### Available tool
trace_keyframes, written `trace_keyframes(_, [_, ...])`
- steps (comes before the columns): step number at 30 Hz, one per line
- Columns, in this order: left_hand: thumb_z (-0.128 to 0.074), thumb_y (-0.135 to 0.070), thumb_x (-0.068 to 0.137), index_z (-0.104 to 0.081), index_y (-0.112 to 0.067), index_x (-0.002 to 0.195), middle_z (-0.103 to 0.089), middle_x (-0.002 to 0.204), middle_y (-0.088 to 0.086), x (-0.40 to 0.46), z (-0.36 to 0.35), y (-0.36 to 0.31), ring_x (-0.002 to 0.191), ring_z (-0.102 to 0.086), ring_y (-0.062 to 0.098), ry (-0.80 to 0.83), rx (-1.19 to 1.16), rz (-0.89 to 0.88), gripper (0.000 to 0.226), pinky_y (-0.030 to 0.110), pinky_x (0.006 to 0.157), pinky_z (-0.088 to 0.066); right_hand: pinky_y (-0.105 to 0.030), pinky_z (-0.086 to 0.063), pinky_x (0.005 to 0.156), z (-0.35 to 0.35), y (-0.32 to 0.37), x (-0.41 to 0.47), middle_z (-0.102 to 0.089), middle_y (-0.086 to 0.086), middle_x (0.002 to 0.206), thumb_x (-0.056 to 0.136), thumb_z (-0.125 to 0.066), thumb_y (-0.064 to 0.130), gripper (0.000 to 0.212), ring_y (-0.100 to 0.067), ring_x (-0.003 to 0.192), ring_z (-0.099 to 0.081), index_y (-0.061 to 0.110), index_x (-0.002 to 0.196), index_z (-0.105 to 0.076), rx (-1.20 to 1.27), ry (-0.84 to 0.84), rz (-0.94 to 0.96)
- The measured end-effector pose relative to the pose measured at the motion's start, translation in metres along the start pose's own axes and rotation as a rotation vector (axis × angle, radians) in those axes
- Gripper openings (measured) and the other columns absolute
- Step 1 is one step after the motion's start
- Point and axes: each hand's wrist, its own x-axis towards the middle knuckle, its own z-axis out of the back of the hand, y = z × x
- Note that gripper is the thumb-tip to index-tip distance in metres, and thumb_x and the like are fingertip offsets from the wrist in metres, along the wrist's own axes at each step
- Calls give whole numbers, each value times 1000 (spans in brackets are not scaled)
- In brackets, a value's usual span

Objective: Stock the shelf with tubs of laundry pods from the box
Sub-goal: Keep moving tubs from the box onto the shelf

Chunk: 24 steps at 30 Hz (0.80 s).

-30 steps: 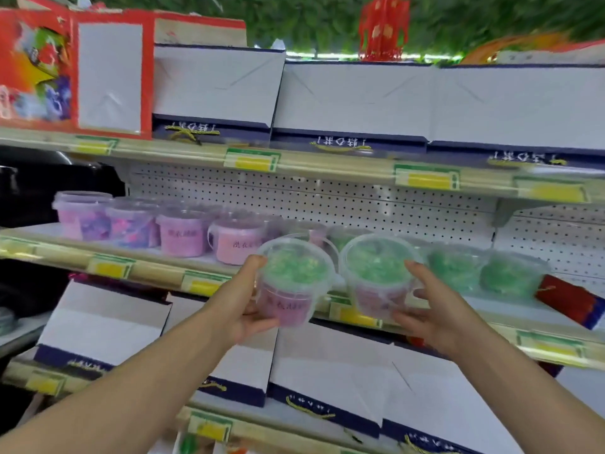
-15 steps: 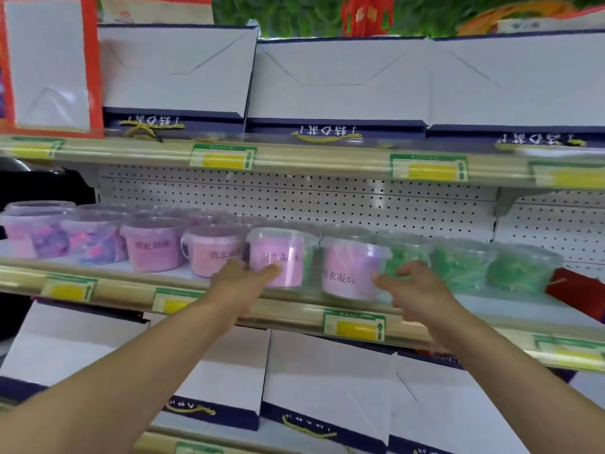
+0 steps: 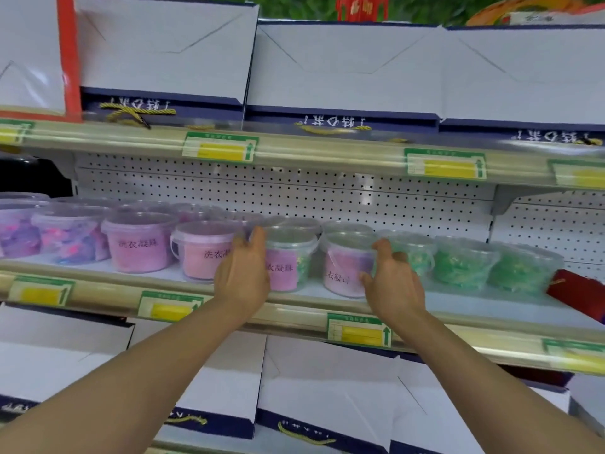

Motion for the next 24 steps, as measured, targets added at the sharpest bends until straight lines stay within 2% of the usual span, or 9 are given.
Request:
trace_keyframes(2, [-60,-9,83,-28,-16,131,-47,119,16,0,-3,3,96,-58,38,59,57,-17,58,43,68,-46,-43,-43,89,-2,-3,-6,-38,-19,133,88,-59,29,72,-37,117,-46,19,143,-15,-128,35,29])
trace_keyframes(4, [-61,-13,82,-21,-21,138,-46,122,14,-5,-2,4,103,-56,37,78,82,-22,69,43,70,-46,-41,-31,106,2,-4,-16,-23,-20,146,88,-59,35,83,-36,133,-28,17,147,-5,-229,2,119])
trace_keyframes(6, [-64,-15,79,-17,-23,141,-43,126,13,-14,2,1,108,-52,36,63,99,-46,79,42,73,-46,-40,-24,110,11,-5,-28,-19,-19,149,88,-59,34,80,-35,138,-21,14,148,-9,-231,-47,239])
trace_keyframes(9, [-66,-23,78,-27,-20,139,-37,135,10,-37,10,-6,118,-44,31,37,124,-129,73,41,83,-46,-42,-33,106,21,-10,-49,-29,-18,147,85,-63,23,67,-35,135,-30,10,142,-30,-117,-102,387])
trace_keyframes(12, [-61,-27,84,-42,-20,131,-39,137,3,-73,18,-15,117,-48,25,61,111,-193,52,35,85,-44,-38,-48,84,21,-22,-76,-44,-15,135,84,-64,18,53,-34,119,-48,9,132,-44,-38,-75,476])
trace_keyframes(15, [-55,-29,88,-48,-24,124,-51,126,-2,-118,9,-17,111,-52,21,211,97,-183,37,30,79,-42,-31,-46,67,3,-39,-108,-55,-12,120,84,-64,18,41,-33,102,-58,8,122,-53,-27,17,542])
trace_keyframes(20, [-53,-32,88,-50,-27,111,-58,114,-7,-193,-36,3,109,-54,18,499,97,-70,24,33,82,-46,-31,-42,76,-46,-70,-164,-46,-5,131,93,-50,26,42,-25,111,-51,15,133,-42,-47,317,490])
trace_keyframes(24, [-53,-36,88,-49,-28,116,-58,117,-7,-248,-75,27,109,-53,17,641,87,9,29,32,85,-46,-32,-42,81,-84,-96,-210,-46,-1,129,93,-48,28,39,-23,117,-48,19,130,-41,-95,464,384])
